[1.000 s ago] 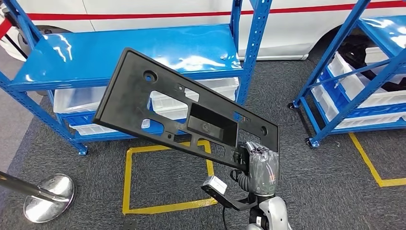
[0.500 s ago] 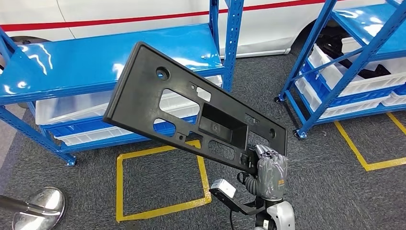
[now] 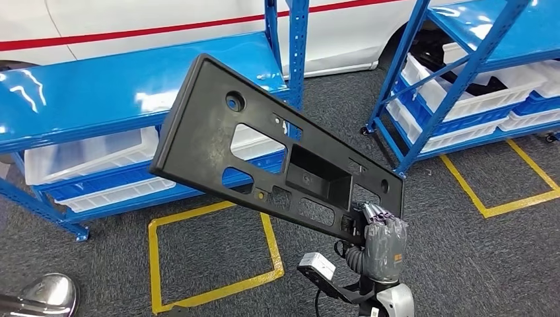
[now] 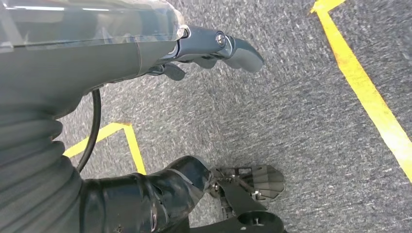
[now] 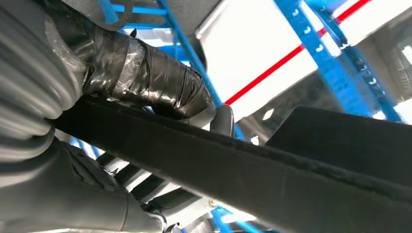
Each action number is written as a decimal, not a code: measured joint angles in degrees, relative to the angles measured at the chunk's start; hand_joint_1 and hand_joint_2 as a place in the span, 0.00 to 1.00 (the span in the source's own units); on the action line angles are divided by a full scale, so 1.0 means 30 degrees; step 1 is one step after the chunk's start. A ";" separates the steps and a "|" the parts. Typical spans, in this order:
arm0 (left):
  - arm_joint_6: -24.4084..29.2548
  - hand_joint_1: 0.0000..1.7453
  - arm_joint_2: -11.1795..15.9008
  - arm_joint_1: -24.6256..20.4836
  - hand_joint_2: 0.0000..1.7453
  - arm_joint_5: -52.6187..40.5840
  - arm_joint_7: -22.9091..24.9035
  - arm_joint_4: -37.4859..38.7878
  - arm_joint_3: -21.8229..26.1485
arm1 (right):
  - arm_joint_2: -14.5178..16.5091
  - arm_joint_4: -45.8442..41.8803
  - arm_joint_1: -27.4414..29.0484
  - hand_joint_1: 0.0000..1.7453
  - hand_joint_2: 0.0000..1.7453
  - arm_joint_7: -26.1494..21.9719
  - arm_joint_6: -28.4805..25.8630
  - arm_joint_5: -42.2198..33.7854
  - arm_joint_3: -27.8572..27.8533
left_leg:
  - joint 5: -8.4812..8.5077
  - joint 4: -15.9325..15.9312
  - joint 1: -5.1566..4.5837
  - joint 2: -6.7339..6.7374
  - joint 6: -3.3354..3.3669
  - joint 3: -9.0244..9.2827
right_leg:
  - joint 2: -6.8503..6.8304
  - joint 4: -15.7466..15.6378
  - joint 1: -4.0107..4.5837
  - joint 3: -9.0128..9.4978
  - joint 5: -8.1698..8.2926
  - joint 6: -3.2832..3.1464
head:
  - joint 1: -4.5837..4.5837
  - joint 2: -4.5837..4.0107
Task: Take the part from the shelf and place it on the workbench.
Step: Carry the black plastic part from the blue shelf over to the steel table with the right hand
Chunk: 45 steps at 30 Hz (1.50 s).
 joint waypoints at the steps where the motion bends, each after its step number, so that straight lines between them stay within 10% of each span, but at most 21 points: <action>1: 0.0011 0.00 0.0004 0.0007 1.00 0.0004 0.0004 0.0000 0.0007 | 0.0082 -0.0066 0.0075 1.00 1.00 -0.0146 0.0000 -0.0093 -0.0117 | -0.0021 0.0012 -0.0002 0.0090 -0.0108 0.0028 | 0.0124 -0.0029 0.0015 -0.0036 0.0048 -0.0111 | -0.0004 0.0000; 4: 0.0018 0.00 0.0007 0.0011 1.00 0.0015 -0.0007 0.0000 0.0062 | 0.0356 -0.0265 0.0301 1.00 1.00 -0.0555 -0.0002 -0.0362 -0.0504 | -0.0668 0.0674 0.0111 -0.0171 -0.0380 -0.0208 | 0.0432 -0.0134 -0.0050 -0.0050 0.0175 -0.0488 | -0.0005 0.0000; 7: 0.0020 0.00 0.0007 0.0069 1.00 0.0020 -0.0015 0.0000 0.0211 | 0.0634 -0.0481 0.0559 1.00 1.00 -0.1004 -0.0002 -0.0670 -0.0880 | -0.2511 0.4166 0.0132 -0.0656 -0.0450 -0.1750 | 0.0744 -0.0151 0.0031 -0.0102 0.0233 -0.0711 | -0.0015 0.0000; 9: 0.0020 0.00 0.0007 0.0143 1.00 0.0020 -0.0016 0.0000 0.0284 | 0.0780 -0.0650 0.0843 1.00 1.00 -0.1443 -0.0004 -0.0889 -0.1190 | -0.2783 0.5628 0.0130 -0.0704 -0.0392 -0.2441 | 0.1011 -0.0132 0.0133 -0.0112 0.0235 -0.0742 | -0.0013 0.0000; 16: 0.0082 0.00 0.0122 0.0172 1.00 0.0020 -0.0080 0.0000 0.0401 | 0.1474 -0.1428 0.1542 1.00 1.00 -0.2784 -0.0016 -0.1419 -0.2088 | -0.0220 0.0184 -0.0085 -0.1538 0.0368 0.0019 | 0.1831 -0.0117 0.0213 -0.0123 0.0307 -0.0574 | -0.0009 0.0000; 27: 0.0100 0.00 0.0122 0.0162 1.00 0.0027 -0.0118 0.0000 0.0435 | 0.1802 -0.1887 0.1981 1.00 1.00 -0.3272 -0.0026 -0.1621 -0.2572 | 0.0102 -0.0419 -0.0015 -0.1205 0.0495 0.0227 | 0.1780 0.0020 0.0230 -0.0305 0.0170 -0.0168 | 0.0007 0.0000; 30: 0.0108 0.00 0.0115 0.0185 1.00 0.0031 -0.0139 0.0000 0.0454 | 0.1890 -0.2056 0.2184 1.00 1.00 -0.3479 -0.0029 -0.1749 -0.2929 | 0.0254 -0.0640 0.0077 -0.0647 0.0618 0.0265 | 0.1075 0.3115 0.0104 -0.1686 -0.1373 0.0113 | 0.0027 0.0000; 35: 0.0182 0.00 0.0109 0.0211 1.00 0.0149 -0.0291 0.0000 0.0736 | 0.2410 -0.2971 0.3290 1.00 1.00 -0.4691 -0.0027 -0.2912 -0.4127 | -0.0297 -0.0001 0.0052 0.0103 -0.0209 0.0216 | 0.0372 -0.0142 0.0028 0.0188 -0.0103 -0.0254 | -0.0002 0.0000; 41: 0.0224 0.00 0.0109 0.0337 1.00 0.0195 -0.0291 0.0000 0.0911 | 0.2876 -0.3729 0.3989 1.00 1.00 -0.5416 -0.0036 -0.3865 -0.4942 | -0.2871 0.5395 0.0152 -0.0687 -0.0443 -0.2244 | 0.0996 -0.0289 0.0060 0.0237 0.0030 -0.0678 | -0.0006 0.0000; 45: 0.0230 0.00 0.0129 0.0398 1.00 0.0191 -0.0297 0.0000 0.0940 | 0.3014 -0.3969 0.4227 1.00 1.00 -0.5529 -0.0037 -0.4036 -0.5228 | -0.0581 0.1943 0.0113 -0.1198 -0.0071 -0.0745 | 0.1653 -0.0264 0.0148 0.0351 0.0022 -0.0654 | 0.0000 0.0000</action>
